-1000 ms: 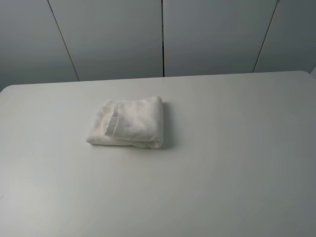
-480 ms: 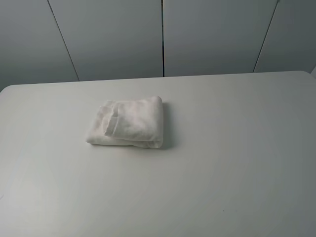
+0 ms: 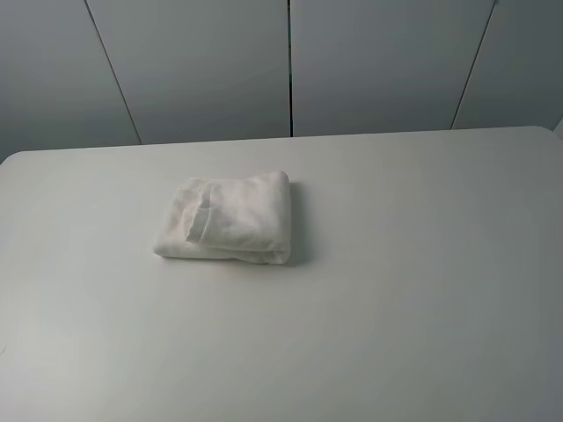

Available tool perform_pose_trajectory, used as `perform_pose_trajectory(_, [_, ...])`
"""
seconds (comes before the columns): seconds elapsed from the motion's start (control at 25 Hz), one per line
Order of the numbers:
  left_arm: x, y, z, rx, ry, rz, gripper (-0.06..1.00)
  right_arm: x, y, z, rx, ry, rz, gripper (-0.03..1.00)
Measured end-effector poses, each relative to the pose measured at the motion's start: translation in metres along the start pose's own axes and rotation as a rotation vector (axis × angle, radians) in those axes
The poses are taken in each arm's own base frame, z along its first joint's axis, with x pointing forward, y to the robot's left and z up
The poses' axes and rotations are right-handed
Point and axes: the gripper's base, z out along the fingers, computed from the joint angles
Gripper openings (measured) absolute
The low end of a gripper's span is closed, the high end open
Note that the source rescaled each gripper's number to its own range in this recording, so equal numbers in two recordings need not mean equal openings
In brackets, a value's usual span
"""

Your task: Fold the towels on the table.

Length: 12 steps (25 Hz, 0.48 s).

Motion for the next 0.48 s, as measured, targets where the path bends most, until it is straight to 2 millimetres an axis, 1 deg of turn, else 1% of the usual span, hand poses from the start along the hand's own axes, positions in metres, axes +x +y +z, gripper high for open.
perform_pose_trajectory(0.48, [0.0000,0.0000,0.0000,0.000,0.000,0.002,0.99,0.0000,0.0000,0.0000,0.000,0.000,0.005,1.00])
